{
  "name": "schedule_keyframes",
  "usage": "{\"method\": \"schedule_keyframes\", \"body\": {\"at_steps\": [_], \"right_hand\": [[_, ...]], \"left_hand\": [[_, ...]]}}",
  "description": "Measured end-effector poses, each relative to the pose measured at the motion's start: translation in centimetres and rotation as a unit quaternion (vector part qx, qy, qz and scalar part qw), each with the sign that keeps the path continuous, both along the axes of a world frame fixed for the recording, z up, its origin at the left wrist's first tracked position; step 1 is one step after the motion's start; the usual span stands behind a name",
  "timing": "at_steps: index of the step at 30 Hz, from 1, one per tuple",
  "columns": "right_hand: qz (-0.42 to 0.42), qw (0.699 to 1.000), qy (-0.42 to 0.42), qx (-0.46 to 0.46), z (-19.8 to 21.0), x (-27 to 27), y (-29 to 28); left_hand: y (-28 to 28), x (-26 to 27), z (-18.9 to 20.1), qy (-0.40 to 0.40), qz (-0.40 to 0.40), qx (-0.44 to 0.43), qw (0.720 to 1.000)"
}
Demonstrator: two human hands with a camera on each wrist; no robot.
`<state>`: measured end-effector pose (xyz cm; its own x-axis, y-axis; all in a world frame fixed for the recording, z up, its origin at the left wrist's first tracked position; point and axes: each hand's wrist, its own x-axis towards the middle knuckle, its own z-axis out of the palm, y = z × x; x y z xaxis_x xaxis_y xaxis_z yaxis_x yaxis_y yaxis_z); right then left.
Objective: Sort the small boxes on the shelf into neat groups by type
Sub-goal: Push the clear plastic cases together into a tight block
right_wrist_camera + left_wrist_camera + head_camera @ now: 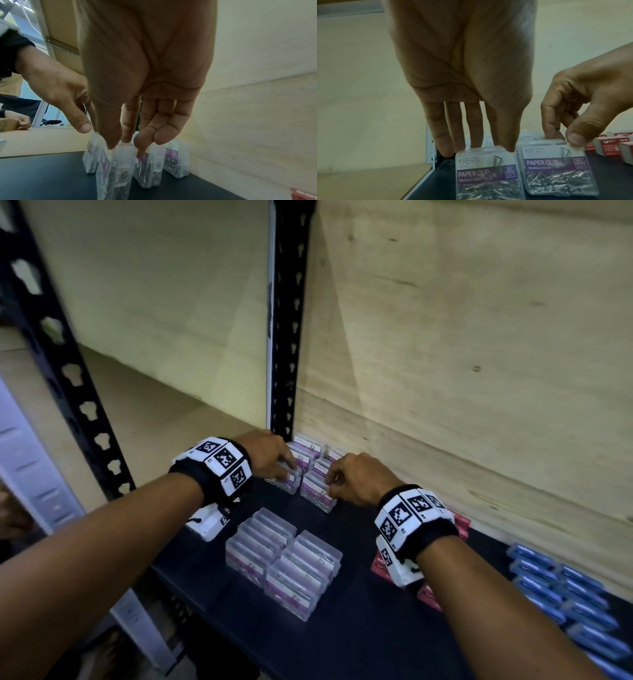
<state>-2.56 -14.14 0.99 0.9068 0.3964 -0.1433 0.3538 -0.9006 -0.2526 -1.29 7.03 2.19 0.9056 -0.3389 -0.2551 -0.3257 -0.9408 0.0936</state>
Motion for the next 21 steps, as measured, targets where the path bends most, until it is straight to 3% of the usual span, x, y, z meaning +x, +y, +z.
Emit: {"method": "schedule_keyframes", "body": {"at_steps": [21], "right_hand": [[0.062, 0.996, 0.065, 0.012, 1.0, -4.1, -1.2]], "left_hand": [[-0.5, -3.1, 0.5, 0.074, -0.034, -0.026, 0.996]]}}
